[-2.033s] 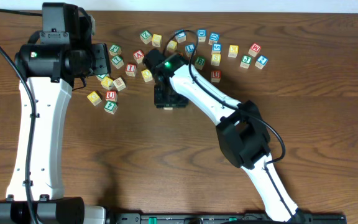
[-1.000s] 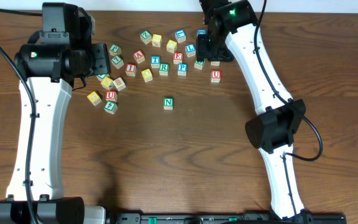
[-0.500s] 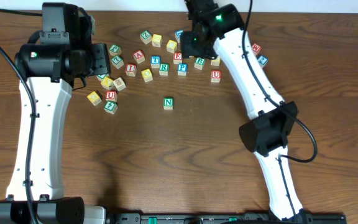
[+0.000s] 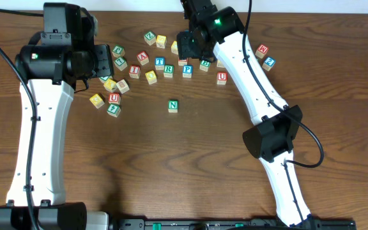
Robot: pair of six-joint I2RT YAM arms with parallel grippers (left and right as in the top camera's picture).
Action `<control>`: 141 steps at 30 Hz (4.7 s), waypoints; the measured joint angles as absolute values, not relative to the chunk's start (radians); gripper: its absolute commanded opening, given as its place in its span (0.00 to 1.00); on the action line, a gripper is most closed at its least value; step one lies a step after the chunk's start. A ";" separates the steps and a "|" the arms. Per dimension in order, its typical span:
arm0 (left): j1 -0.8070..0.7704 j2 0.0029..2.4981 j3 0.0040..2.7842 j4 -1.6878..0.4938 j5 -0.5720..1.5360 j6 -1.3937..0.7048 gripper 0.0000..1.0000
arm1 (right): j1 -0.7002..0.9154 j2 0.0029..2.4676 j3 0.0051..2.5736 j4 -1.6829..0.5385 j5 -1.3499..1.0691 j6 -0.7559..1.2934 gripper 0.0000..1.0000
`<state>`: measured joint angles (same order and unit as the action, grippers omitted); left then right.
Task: Spell out NEURIPS
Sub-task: 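Lower the right gripper over the red E block, then close the right gripper on the red E block and lift, then carry the red E block to the right of the green N block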
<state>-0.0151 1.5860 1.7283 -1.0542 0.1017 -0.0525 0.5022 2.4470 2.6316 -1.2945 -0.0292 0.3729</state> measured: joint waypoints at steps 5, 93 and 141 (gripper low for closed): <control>-0.015 1.586 1.728 -1.054 0.101 -0.052 0.56 | 0.504 2.447 2.632 -1.281 -0.027 0.374 0.59; -0.015 1.586 1.728 -1.054 0.101 -0.052 0.56 | 0.527 2.546 2.144 -0.533 0.088 0.501 0.43; -0.015 1.586 1.728 -1.054 0.101 -0.052 0.56 | 0.527 2.486 2.143 -0.598 0.113 0.477 0.27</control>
